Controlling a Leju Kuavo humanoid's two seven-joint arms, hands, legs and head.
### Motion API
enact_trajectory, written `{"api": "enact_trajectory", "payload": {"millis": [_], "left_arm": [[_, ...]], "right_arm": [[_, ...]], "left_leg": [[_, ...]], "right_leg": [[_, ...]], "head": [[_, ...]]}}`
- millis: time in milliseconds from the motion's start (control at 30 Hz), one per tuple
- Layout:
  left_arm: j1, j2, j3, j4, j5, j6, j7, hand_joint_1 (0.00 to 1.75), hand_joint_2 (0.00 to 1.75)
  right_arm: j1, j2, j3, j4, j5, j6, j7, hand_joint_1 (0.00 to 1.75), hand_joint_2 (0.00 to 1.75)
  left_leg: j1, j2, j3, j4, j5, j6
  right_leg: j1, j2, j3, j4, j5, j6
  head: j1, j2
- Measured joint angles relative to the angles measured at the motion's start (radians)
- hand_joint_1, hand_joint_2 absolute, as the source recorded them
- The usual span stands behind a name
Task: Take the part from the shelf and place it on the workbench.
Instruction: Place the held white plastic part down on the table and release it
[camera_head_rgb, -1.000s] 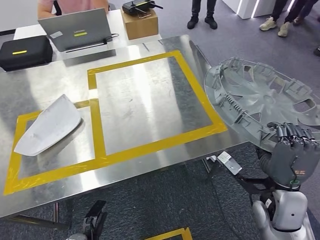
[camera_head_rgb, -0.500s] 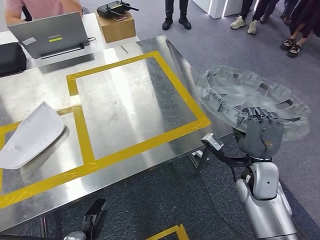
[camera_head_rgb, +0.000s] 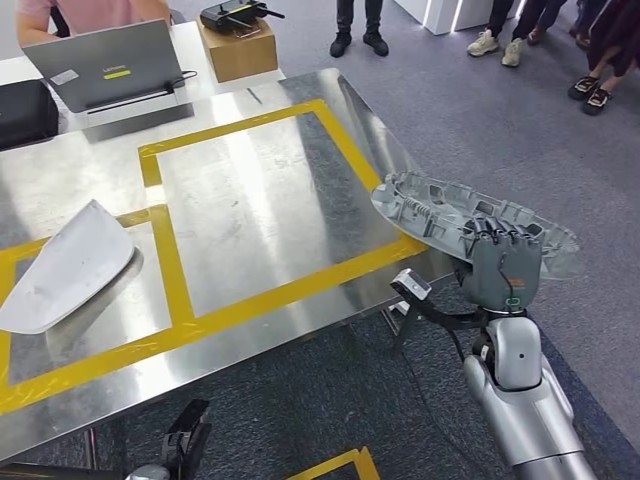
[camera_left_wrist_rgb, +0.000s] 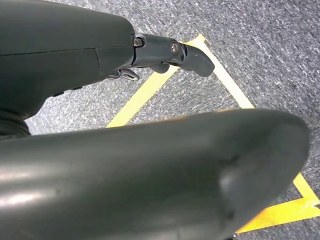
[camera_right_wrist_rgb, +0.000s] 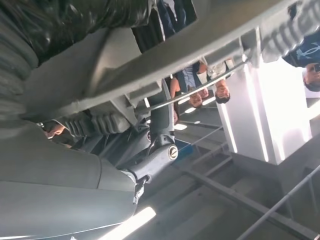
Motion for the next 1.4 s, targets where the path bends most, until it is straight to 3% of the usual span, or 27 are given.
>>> {"api": "enact_trajectory", "payload": {"millis": [300,633,833,1033,1233,1400], "left_arm": [[-0.003,0.000,0.000,0.000,-0.030,-0.009,0.006,0.00,0.00],[-0.012,0.000,-0.003,0.000,-0.051,-0.022,0.019,0.00,0.00],[-0.021,0.001,-0.005,0.000,-0.066,-0.030,0.028,0.00,0.00],[-0.022,0.001,-0.005,0.000,-0.069,-0.032,0.030,0.00,0.00],[-0.027,0.001,-0.025,0.000,-0.098,-0.041,0.054,0.00,0.00],[-0.028,0.001,-0.029,0.000,-0.103,-0.041,0.056,0.00,0.00]], "right_arm": [[-0.048,0.000,0.044,0.035,0.013,0.000,-0.058,1.75,1.75],[-0.169,0.013,0.130,0.156,-0.012,0.000,-0.058,1.75,1.75],[-0.274,0.049,0.184,0.273,-0.064,0.006,-0.068,1.75,1.75],[-0.288,0.056,0.192,0.288,-0.070,0.007,-0.072,1.75,1.75],[-0.394,0.150,0.270,0.394,-0.143,0.058,-0.057,1.75,1.75],[-0.425,0.184,0.291,0.421,-0.155,0.060,-0.055,1.75,1.75]], "left_leg": [[0.002,0.000,0.000,0.000,0.001,-0.002],[0.003,0.000,-0.001,0.000,0.002,-0.003],[0.003,0.000,-0.002,0.000,0.002,-0.003],[0.003,0.000,-0.002,0.000,0.002,-0.003],[0.004,0.000,-0.003,0.000,0.002,-0.003],[0.004,0.000,-0.003,0.000,0.002,-0.003]], "right_leg": [[0.002,0.001,-0.002,0.003,0.000,0.000],[0.002,0.001,-0.003,0.005,0.000,-0.001],[0.002,0.001,-0.004,0.005,0.001,0.000],[0.002,0.001,-0.004,0.005,0.001,0.000],[0.003,0.001,-0.006,0.006,0.000,-0.001],[0.003,0.001,-0.006,0.006,0.000,-0.001]], "head": [[0.000,0.000],[0.000,0.000],[0.000,0.000],[0.000,0.000],[0.000,0.000],[0.000,0.000]]}}
